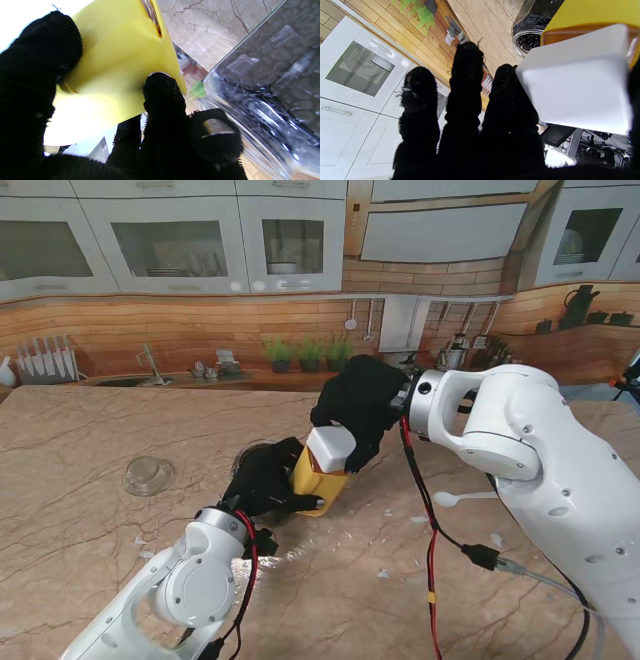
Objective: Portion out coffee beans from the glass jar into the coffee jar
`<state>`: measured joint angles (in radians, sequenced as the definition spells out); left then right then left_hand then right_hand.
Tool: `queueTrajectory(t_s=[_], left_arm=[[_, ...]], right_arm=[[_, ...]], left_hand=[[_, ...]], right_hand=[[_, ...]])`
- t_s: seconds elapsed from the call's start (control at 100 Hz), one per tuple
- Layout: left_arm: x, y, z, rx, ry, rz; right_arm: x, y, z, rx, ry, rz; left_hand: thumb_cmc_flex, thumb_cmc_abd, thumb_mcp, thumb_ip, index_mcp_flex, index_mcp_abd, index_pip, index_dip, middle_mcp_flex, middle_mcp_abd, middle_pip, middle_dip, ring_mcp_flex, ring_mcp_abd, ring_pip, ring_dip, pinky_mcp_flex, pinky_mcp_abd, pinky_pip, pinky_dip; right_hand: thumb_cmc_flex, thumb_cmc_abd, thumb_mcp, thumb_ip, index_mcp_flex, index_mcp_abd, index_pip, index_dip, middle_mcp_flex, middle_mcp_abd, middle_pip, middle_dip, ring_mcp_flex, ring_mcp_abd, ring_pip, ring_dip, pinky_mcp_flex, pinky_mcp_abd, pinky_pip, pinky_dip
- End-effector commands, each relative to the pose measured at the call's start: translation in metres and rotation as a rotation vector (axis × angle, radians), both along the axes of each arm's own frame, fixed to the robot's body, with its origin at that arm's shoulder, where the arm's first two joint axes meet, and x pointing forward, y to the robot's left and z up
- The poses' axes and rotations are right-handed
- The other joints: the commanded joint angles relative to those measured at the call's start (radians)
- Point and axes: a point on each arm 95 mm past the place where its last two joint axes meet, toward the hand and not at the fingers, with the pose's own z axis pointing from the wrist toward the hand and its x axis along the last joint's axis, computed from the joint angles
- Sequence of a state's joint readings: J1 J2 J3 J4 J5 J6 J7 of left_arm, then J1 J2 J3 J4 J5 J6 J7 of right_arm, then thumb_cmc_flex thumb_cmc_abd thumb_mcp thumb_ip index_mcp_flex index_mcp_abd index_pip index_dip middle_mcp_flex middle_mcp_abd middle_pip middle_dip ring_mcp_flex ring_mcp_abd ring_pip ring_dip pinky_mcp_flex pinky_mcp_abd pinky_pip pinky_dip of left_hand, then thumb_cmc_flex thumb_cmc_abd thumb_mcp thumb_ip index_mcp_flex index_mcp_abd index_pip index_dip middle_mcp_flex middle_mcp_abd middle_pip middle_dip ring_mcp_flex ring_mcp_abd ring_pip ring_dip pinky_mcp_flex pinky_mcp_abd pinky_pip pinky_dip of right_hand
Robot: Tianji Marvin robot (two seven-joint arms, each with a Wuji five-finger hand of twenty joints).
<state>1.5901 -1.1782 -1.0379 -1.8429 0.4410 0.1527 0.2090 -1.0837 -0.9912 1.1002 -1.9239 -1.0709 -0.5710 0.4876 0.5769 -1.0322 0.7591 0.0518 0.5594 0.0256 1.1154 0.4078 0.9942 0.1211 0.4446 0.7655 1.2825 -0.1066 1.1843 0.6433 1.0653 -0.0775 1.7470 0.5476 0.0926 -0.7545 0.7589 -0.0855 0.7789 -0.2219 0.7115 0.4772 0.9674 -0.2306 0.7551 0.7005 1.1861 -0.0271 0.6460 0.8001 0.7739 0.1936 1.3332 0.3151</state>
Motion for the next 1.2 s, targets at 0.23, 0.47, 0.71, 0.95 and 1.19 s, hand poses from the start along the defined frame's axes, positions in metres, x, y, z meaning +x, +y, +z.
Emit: queueTrajectory(t_s=[0.23,0.47,0.71,0.95,1.19], left_arm=[[0.001,-0.001,0.001,-0.009,0.005,0.007],[0.001,-0.002,0.001,-0.006,0.009,0.005],[0.002,-0.002,0.000,0.002,0.008,0.010],[0.001,-0.001,0.000,-0.001,0.000,0.010],[-0.008,0.003,0.006,-0.041,0.002,0.005]], right_arm=[[0.000,0.003,0.002,0.020,-0.011,0.032],[-0.001,0.005,0.018,0.020,-0.014,0.070],[-0.004,0.005,0.031,0.007,-0.003,0.077],[-0.010,-0.003,0.041,0.031,-0.022,0.051],[-0.015,-0.027,0.043,0.039,-0.038,-0.023]], left_hand=[[0.166,0.240,0.384,0.116,0.068,-0.136,0.240,0.089,0.132,-0.122,0.148,0.077,-0.008,0.047,-0.062,0.013,0.009,-0.039,0.065,-0.003],[0.165,0.238,0.384,0.116,0.068,-0.136,0.240,0.090,0.133,-0.121,0.147,0.077,-0.008,0.047,-0.062,0.014,0.009,-0.039,0.065,-0.003],[0.167,0.238,0.385,0.116,0.068,-0.136,0.240,0.090,0.134,-0.121,0.148,0.077,-0.008,0.046,-0.062,0.014,0.009,-0.040,0.064,-0.004],[0.166,0.234,0.392,0.121,0.074,-0.137,0.239,0.087,0.138,-0.121,0.150,0.077,-0.007,0.046,-0.059,0.015,0.009,-0.041,0.063,-0.004],[0.163,0.226,0.400,0.131,0.082,-0.135,0.240,0.086,0.144,-0.116,0.152,0.075,-0.007,0.047,-0.053,0.017,0.010,-0.044,0.066,-0.002]], right_hand=[[0.300,0.091,0.045,-0.005,0.187,-0.341,0.301,-0.080,0.122,-0.087,0.056,0.010,0.082,-0.039,0.047,0.000,0.036,-0.024,0.039,-0.013],[0.294,0.109,0.098,0.031,0.184,-0.361,0.268,0.037,0.115,-0.100,0.033,0.071,0.069,-0.052,0.025,-0.007,0.021,-0.036,0.019,-0.026],[0.294,0.114,0.096,0.035,0.184,-0.370,0.260,0.060,0.111,-0.108,0.024,0.081,0.066,-0.049,0.018,-0.006,0.010,-0.032,0.007,-0.027],[0.299,0.115,0.087,0.031,0.186,-0.367,0.253,0.066,0.112,-0.107,0.018,0.085,0.068,-0.045,0.017,-0.003,0.005,-0.024,0.002,-0.025],[0.301,0.112,0.084,0.031,0.189,-0.364,0.250,0.069,0.115,-0.105,0.014,0.087,0.070,-0.043,0.017,-0.001,0.002,-0.019,-0.001,-0.023]])
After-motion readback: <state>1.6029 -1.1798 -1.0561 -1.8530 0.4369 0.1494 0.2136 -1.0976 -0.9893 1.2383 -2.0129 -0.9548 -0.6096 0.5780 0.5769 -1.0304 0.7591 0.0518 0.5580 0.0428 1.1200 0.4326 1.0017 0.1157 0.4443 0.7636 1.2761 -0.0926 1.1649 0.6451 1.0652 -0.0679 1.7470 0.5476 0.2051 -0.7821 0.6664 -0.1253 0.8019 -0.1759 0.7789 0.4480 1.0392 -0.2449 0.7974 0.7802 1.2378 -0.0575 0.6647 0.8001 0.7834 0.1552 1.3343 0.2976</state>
